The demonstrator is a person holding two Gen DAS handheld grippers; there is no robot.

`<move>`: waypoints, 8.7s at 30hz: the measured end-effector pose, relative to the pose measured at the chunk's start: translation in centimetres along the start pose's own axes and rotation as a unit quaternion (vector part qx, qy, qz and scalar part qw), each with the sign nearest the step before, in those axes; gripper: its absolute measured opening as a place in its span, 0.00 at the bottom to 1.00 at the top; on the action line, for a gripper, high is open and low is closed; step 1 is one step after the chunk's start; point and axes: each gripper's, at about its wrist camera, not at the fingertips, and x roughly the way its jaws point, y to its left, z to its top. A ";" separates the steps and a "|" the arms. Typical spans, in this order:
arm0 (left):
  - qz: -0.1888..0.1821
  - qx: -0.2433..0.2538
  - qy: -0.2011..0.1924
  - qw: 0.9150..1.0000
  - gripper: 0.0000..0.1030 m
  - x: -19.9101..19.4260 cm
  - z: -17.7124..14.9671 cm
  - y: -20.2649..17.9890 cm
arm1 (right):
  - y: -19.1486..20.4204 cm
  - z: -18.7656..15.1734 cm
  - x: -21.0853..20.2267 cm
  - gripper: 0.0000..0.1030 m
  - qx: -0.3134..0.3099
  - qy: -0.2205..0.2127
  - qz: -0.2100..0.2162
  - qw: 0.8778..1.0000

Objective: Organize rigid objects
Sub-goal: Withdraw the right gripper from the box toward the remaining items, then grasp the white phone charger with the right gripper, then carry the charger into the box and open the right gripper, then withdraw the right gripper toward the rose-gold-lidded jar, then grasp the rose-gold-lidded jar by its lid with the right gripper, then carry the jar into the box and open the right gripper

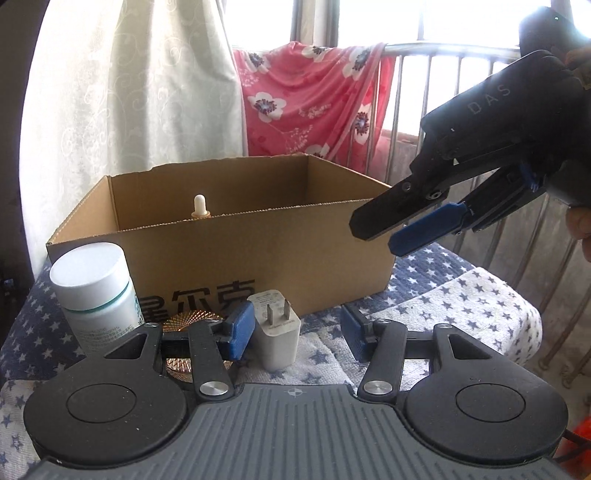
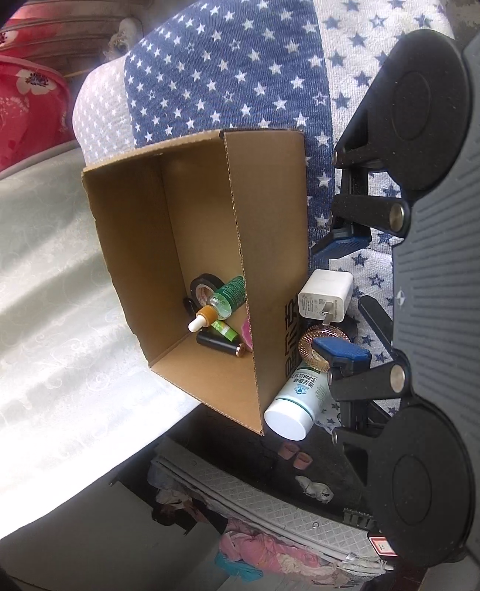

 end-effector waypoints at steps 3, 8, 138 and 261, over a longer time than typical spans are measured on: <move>-0.015 0.002 -0.006 1.000 0.51 -0.7 0.0 -0.3 | -0.3 -1.5 -2.4 0.48 0.008 -0.020 -0.024 0.999; -0.018 0.013 -0.005 1.000 0.52 -0.8 -0.8 -1.3 | -1.2 -2.7 -2.5 0.48 0.027 -0.026 -0.029 0.999; 0.018 0.021 0.024 0.999 0.91 -4.7 1.0 1.7 | -3.2 -3.7 -2.0 0.54 0.034 -0.134 0.110 0.984; -0.027 -0.157 0.175 0.972 0.54 21.2 14.1 8.6 | -6.4 17.4 12.6 0.45 -0.063 0.014 -0.006 0.998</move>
